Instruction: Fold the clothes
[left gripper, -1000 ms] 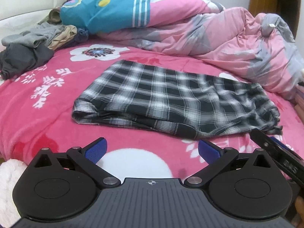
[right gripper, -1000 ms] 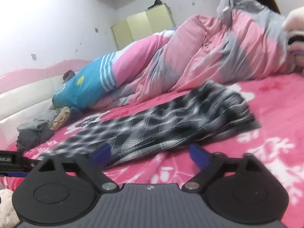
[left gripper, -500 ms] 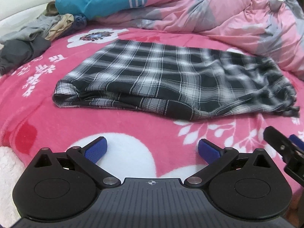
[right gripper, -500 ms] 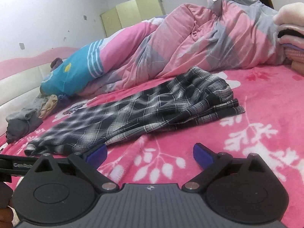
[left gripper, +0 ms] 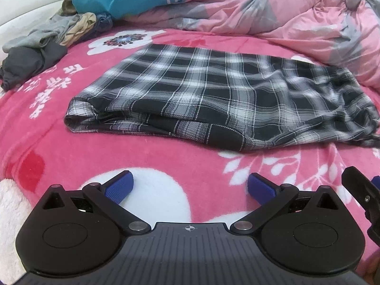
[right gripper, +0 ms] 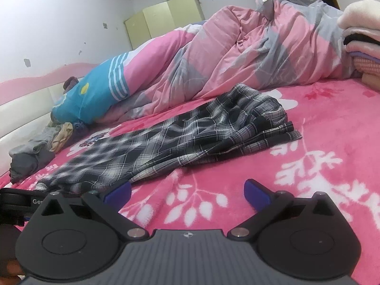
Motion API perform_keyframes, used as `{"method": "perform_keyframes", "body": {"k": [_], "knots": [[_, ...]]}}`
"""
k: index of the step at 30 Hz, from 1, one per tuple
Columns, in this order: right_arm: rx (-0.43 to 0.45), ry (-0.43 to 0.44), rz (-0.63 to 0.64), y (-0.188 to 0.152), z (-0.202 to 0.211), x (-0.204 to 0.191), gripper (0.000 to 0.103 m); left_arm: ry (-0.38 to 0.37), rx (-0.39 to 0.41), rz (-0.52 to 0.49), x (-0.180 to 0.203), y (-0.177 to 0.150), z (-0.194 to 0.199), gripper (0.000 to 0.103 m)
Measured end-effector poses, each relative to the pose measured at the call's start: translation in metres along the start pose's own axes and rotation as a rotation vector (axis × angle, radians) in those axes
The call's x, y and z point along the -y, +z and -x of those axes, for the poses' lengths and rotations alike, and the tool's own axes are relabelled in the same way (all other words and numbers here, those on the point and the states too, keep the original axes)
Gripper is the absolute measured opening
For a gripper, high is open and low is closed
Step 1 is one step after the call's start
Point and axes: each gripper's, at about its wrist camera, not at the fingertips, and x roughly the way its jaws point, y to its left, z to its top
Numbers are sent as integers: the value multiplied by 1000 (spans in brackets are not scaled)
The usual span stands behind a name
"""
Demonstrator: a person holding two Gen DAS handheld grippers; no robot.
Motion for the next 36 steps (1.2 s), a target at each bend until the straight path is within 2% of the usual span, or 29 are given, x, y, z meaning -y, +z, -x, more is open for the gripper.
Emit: {"method": "perform_keyframes", "body": {"k": [9, 22, 28, 32, 34, 36], "knots": [[-11, -6, 10, -2, 0, -1, 103, 21, -6, 21, 3, 1, 0, 103], [-25, -57, 102, -6, 0, -11, 103, 30, -14, 31, 3, 2, -1, 103], [-1, -45, 77, 1, 7, -6, 103, 22, -19, 32, 1, 2, -1, 103], [-12, -91, 66, 5, 6, 2, 103, 24, -19, 30, 2, 2, -2, 103], [2, -138, 101, 6, 6, 0, 103, 20, -18, 28, 1, 2, -2, 103], [-29, -194, 147, 3, 0, -3, 103, 14, -17, 27, 0, 2, -2, 103]]}}
